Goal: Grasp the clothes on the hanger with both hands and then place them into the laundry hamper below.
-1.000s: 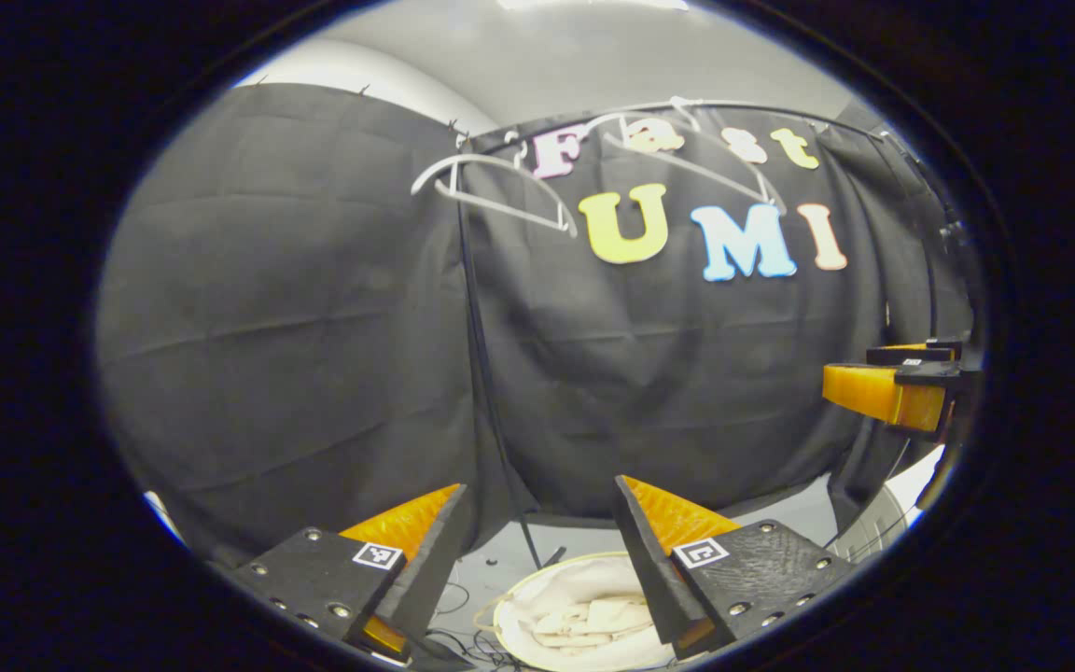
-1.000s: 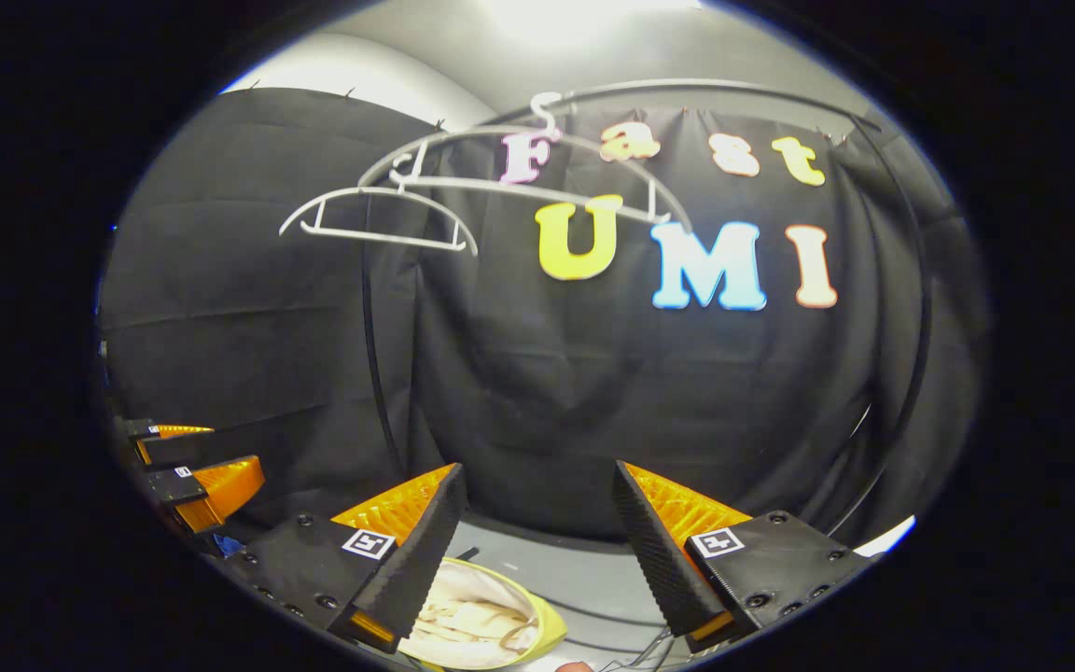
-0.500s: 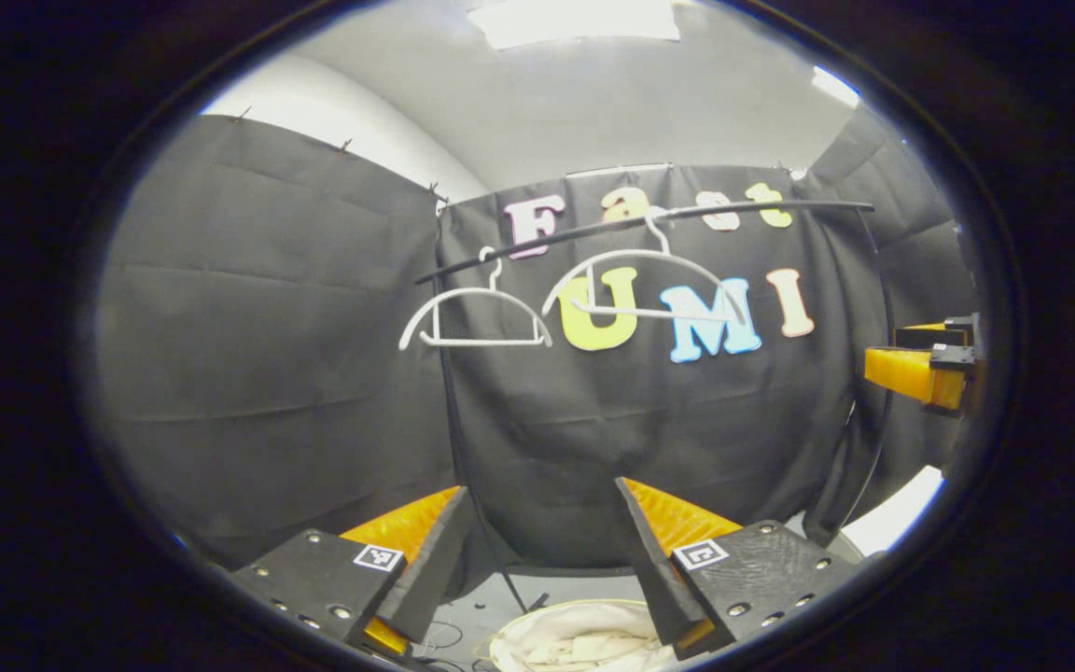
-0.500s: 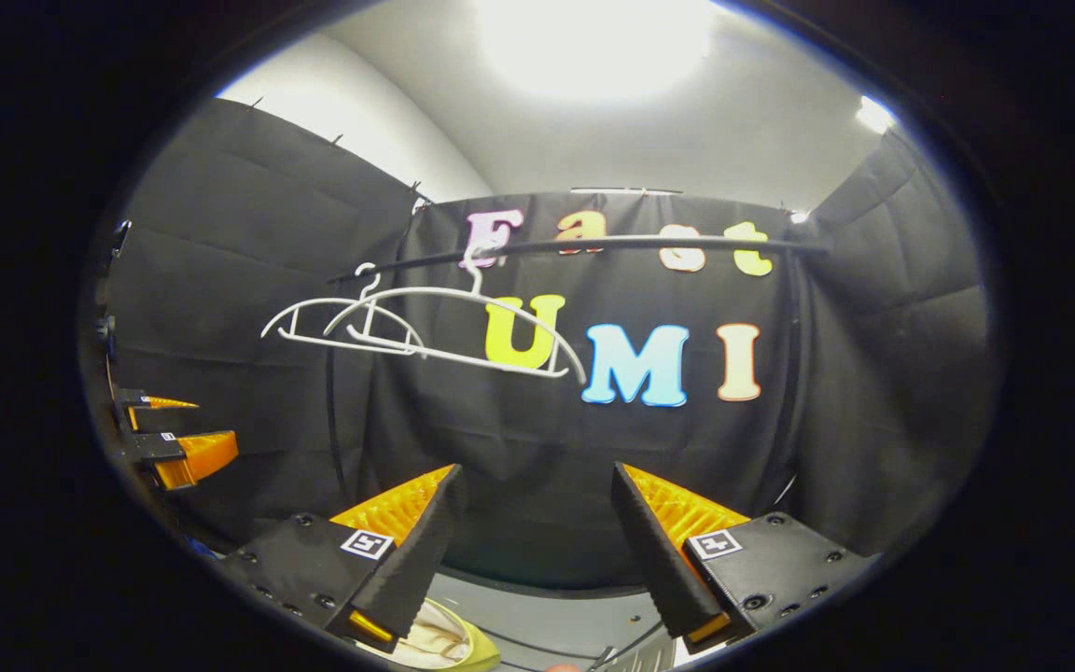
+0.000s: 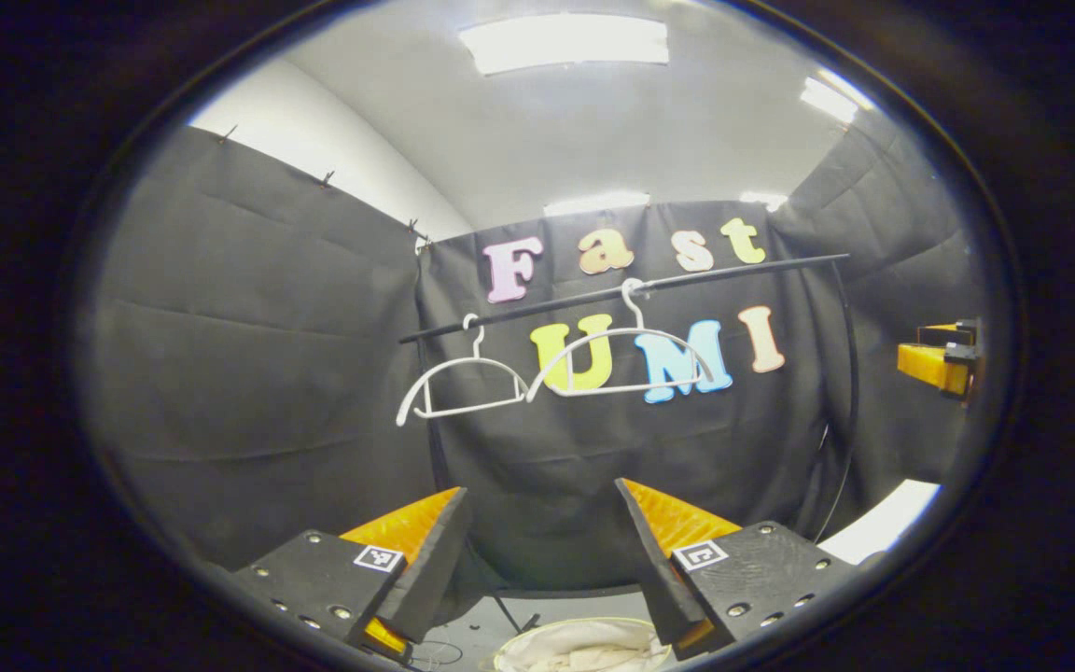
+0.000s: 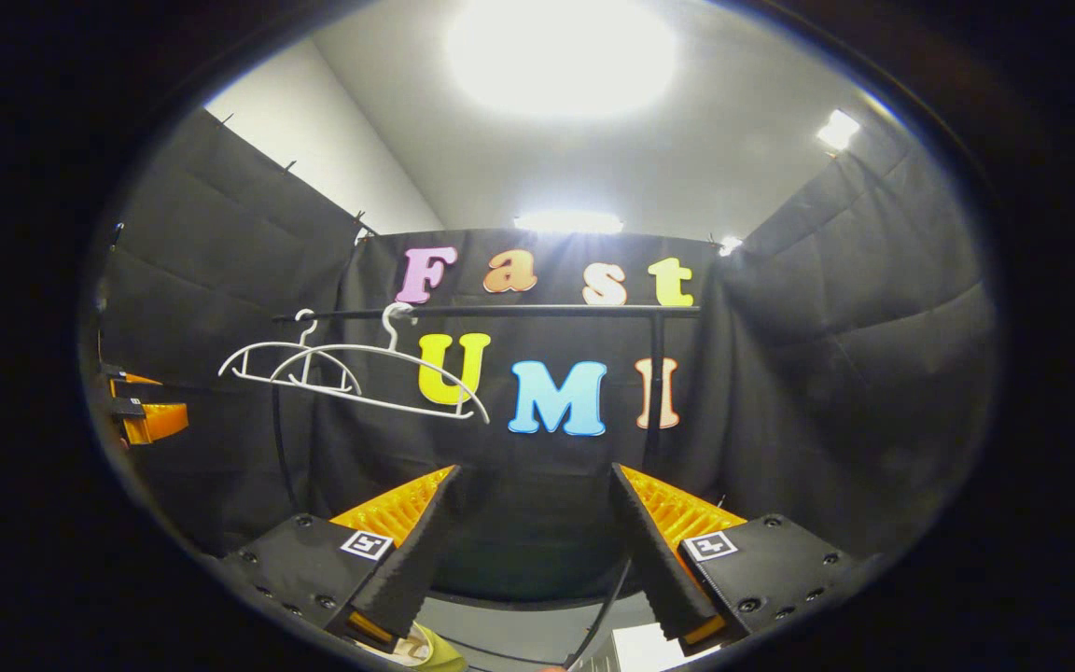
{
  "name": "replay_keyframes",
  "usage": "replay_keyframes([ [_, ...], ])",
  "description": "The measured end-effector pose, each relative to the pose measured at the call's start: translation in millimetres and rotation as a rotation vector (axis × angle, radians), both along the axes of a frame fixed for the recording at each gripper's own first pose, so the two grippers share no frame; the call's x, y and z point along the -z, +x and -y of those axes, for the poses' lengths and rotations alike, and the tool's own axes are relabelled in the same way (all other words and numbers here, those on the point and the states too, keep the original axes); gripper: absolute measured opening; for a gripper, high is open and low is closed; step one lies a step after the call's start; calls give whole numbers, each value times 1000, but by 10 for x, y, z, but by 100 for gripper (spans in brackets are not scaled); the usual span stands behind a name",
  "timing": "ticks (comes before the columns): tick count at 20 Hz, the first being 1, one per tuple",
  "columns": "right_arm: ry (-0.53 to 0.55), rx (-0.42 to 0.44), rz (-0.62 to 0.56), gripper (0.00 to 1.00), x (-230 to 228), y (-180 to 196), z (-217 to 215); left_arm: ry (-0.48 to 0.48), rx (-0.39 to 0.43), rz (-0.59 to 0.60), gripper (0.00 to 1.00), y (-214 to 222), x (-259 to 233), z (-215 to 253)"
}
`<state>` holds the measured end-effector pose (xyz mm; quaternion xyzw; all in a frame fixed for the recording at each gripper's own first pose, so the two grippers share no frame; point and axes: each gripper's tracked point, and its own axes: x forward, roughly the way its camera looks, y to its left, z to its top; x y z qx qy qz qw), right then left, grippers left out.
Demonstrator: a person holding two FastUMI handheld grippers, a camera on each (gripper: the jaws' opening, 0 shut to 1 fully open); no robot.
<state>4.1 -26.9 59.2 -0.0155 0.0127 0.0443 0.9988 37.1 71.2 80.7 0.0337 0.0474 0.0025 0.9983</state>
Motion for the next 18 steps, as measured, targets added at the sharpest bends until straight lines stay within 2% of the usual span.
replay_keyframes([
  [4, 13, 102, 17, 97, -43, -112, 322, 11, -12, 6, 89, -70, -100, -82],
  [7, -6, 151, 6, 96, 21, -205, 446, -18, -19, -4, 89, -86, -14, -89],
  [11, -34, 188, 16, 96, 14, -346, 495, -25, -22, 9, 89, -167, -31, -128],
  [18, -7, 187, -10, 97, 74, -524, 353, -41, 25, 35, 89, -394, -165, 2],
])
